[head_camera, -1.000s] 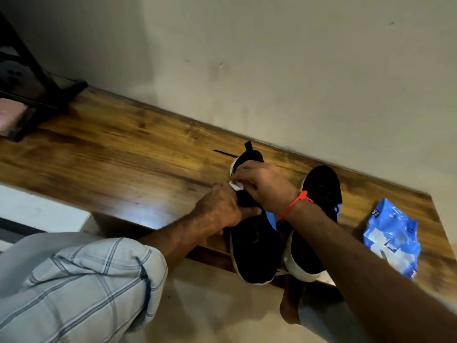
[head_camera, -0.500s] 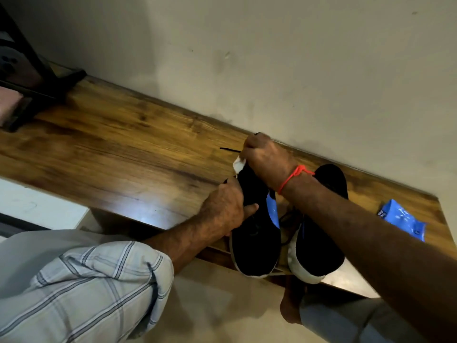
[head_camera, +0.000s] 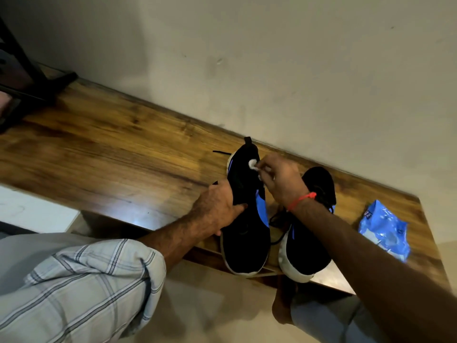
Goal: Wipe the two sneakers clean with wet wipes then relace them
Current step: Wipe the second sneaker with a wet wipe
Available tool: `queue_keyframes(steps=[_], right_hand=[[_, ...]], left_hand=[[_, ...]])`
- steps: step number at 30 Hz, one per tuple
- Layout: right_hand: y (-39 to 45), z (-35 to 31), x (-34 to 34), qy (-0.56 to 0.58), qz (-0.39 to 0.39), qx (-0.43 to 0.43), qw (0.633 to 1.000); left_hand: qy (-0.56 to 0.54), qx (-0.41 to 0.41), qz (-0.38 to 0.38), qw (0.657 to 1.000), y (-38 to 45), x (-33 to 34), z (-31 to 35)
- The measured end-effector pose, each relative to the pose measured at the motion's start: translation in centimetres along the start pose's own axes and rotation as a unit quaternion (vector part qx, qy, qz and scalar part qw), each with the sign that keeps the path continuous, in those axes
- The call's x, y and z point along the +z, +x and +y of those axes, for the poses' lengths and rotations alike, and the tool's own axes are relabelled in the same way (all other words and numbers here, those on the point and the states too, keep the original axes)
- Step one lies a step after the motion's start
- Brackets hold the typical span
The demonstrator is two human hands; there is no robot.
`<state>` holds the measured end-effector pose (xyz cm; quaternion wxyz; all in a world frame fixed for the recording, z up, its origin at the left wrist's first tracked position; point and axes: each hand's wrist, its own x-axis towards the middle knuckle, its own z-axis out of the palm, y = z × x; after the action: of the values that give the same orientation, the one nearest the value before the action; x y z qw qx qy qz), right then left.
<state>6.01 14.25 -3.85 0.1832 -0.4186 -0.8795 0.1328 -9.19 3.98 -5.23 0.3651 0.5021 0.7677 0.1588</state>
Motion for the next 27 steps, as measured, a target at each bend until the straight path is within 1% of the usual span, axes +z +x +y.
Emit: queue_keyframes(steps=[2, 3, 4, 5, 6, 7, 8, 9, 10, 12, 14, 15, 16, 18, 19, 21, 23, 24, 25, 27], right_hand=[[-1.5, -0.2, -0.1, 0.017, -0.101, -0.059, 0.993], [-1.6, -0.1, -0.5, 0.013, -0.143, -0.063, 0.988], [-1.3, 0.0, -1.0, 0.012, -0.152, -0.05, 0.987], [-0.8, 0.2, -1.3, 0.028, -0.12, -0.015, 0.992], [-0.4, 0.5, -1.6, 0.058, -0.059, 0.038, 0.996], [-0.3, 0.5, -1.6, 0.093, 0.009, 0.096, 0.991], [-0.3, 0.3, -1.3, 0.117, 0.051, 0.14, 0.982], [-0.6, -0.3, -0.7, 0.125, 0.056, 0.153, 0.979], [-1.0, -1.1, -0.2, 0.115, 0.024, 0.136, 0.984], [-1.7, -2.1, 0.6, 0.099, -0.077, 0.087, 0.988], [-1.6, -2.0, -0.5, 0.132, -0.144, 0.093, 0.976], [-1.4, -1.9, -1.5, 0.173, -0.151, 0.115, 0.966], [-1.4, -1.9, -2.6, 0.231, -0.135, 0.151, 0.952], [-1.5, -1.9, -4.8, 0.332, -0.069, 0.216, 0.916], [-1.8, -2.0, -5.5, 0.346, -0.039, 0.234, 0.908], [-2.5, -2.4, -6.3, 0.325, -0.014, 0.262, 0.909], [-3.6, -2.8, -6.0, 0.316, 0.0, 0.284, 0.905], [-4.1, -3.2, -5.7, 0.333, 0.013, 0.29, 0.897], [-4.4, -3.5, -5.1, 0.352, 0.027, 0.295, 0.888], [-4.3, -3.8, -4.1, 0.401, 0.074, 0.31, 0.859]], left_hand=[[-0.002, 0.002, -0.004, 1.0, 0.2, 0.0, -0.1], [-0.005, 0.004, -0.008, 1.0, 0.2, 0.1, -0.1], [-0.008, 0.004, -0.012, 1.0, 0.3, 0.1, -0.1], [-0.009, 0.005, -0.015, 1.0, 0.3, 0.1, -0.1], [-0.009, 0.006, -0.017, 1.0, 0.3, 0.1, -0.1], [-0.012, 0.005, -0.019, 1.0, 0.3, 0.0, 0.0], [-0.013, 0.006, -0.019, 1.0, 0.2, -0.1, 0.1], [-0.015, 0.005, -0.021, 1.0, 0.1, -0.1, 0.2], [-0.016, 0.002, -0.023, 1.0, 0.1, -0.1, 0.3], [-0.013, -0.012, -0.03, 0.999, 0.3, -0.1, 0.3], [-0.008, -0.026, -0.048, 0.998, 0.2, -0.6, 0.5], [0.007, -0.02, -0.054, 0.998, 0.2, -1.1, 0.7], [0.036, -0.01, -0.051, 0.998, 0.2, -1.7, 0.9], [0.1, 0.02, -0.027, 0.994, 0.7, -3.4, 1.2], [0.116, 0.045, -0.017, 0.992, 1.0, -4.5, 1.3], [0.146, 0.125, -0.012, 0.981, 1.4, -6.2, 1.4], [0.222, 0.199, -0.031, 0.954, 2.0, -6.9, 1.1], [0.269, 0.222, -0.041, 0.936, 2.2, -6.8, 1.0], [0.306, 0.236, -0.046, 0.921, 2.2, -6.8, 1.1], [0.345, 0.261, -0.037, 0.901, 2.4, -6.6, 1.4]])
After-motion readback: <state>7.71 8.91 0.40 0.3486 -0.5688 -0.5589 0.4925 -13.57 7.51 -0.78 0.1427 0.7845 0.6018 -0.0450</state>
